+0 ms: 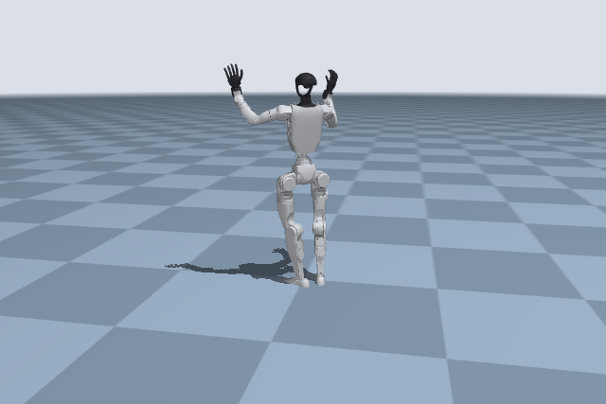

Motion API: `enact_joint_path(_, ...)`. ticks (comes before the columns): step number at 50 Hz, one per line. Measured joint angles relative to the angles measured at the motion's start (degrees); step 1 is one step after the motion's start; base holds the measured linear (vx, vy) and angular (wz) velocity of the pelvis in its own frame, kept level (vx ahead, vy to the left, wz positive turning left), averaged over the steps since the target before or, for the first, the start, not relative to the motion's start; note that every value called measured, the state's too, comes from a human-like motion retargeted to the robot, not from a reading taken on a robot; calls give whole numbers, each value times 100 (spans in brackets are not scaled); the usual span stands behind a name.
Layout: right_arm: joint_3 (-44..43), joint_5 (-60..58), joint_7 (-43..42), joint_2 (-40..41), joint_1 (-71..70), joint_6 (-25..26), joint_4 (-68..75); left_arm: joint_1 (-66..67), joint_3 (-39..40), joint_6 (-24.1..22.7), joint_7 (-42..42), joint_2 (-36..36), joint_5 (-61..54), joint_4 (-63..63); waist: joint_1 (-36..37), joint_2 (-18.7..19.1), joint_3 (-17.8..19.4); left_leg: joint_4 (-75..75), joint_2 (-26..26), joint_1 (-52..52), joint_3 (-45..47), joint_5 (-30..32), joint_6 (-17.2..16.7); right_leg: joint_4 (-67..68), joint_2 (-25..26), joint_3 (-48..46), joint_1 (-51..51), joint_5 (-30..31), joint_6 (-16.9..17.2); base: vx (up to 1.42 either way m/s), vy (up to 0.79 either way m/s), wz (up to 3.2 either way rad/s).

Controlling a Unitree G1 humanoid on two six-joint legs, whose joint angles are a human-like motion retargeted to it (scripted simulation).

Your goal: Upper body actions

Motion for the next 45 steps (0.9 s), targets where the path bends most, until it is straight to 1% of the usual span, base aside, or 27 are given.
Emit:
enact_joint_path(3,-91,315,160,43,73,-100,29,113,263,15,170,-70,-358,126,-12,20,14,0,-4,11,7,-6,1,2,-1,8,6,-3,-1,0,0,0)
enact_joint_path(8,-14,115,-93,-17,46,-197,-121,133,231,-293,178,-118,-666,-6,-21,38,4,1,-14,22,-4,-10,5,1,-6,3,24,-9,0,0,0,0)
enact_joint_path(10,105,-90,-93,-95,-9,-231,-228,99,78,-392,179,-85,-509,-143,-23,38,-8,3,-20,22,-18,-8,8,-1,-10,-7,33,-12,1,0,0,0)
enact_joint_path(18,829,-1067,-12,-575,-382,-438,-740,-259,-857,-505,107,135,637,-841,-18,34,-35,10,-37,24,-71,1,18,-6,-24,-42,69,-21,5,0,0,0)
enact_joint_path(22,1062,-1605,35,-818,-511,-360,-948,-472,-1262,-502,41,198,1055,-1035,-5,34,-32,11,-38,25,-81,7,22,-3,-25,-48,75,-20,6,0,0,0)
enact_joint_path(25,1068,-2027,38,-904,-517,-202,-992,-561,-1376,-458,47,199,1331,-1057,11,29,-14,10,-38,30,-84,11,26,-3,-24,-49,81,-16,6,0,0,0)
enact_joint_path(28,900,-2160,-10,-793,-415,1,-907,-537,-1267,-361,131,131,1384,-964,24,21,10,11,-37,31,-78,15,26,-2,-26,-44,79,-11,6,0,0,0)
enact_joint_path(30,758,-1993,-50,-648,-319,66,-794,-471,-1133,-329,203,63,1223,-852,26,17,19,9,-39,28,-74,18,27,-4,-28,-42,74,-6,7,0,0,0)
enact_joint_path(37,178,-717,-93,-110,19,-100,-338,-114,-473,-187,354,-163,162,-324,1,13,29,12,-49,5,-84,23,28,-6,-40,-49,60,-4,10,0,0,0)
enact_joint_path(39,10,-492,-124,-59,112,-216,-281,-32,-301,-271,355,-226,-122,-201,-9,13,32,13,-53,0,-90,23,29,-6,-43,-53,60,-7,11,0,0,0)
enact_joint_path(41,-116,-406,-214,-54,207,-310,-275,52,-151,-462,265,-232,-263,-114,-11,12,32,15,-55,-6,-97,23,30,-8,-46,-56,60,-9,13,0,0,0)
enact_joint_path(43,-177,-410,-313,-96,289,-367,-324,156,-32,-613,202,-166,-194,-82,-17,10,31,15,-59,-12,-105,23,31,-10,-48,-61,60,-12,14,0,0,0)
enact_joint_path(45,-166,-503,-366,-163,338,-419,-415,251,21,-621,306,-85,65,-129,-27,14,27,16,-60,-16,-113,24,32,-12,-49,-65,62,-14,16,0,0,0)
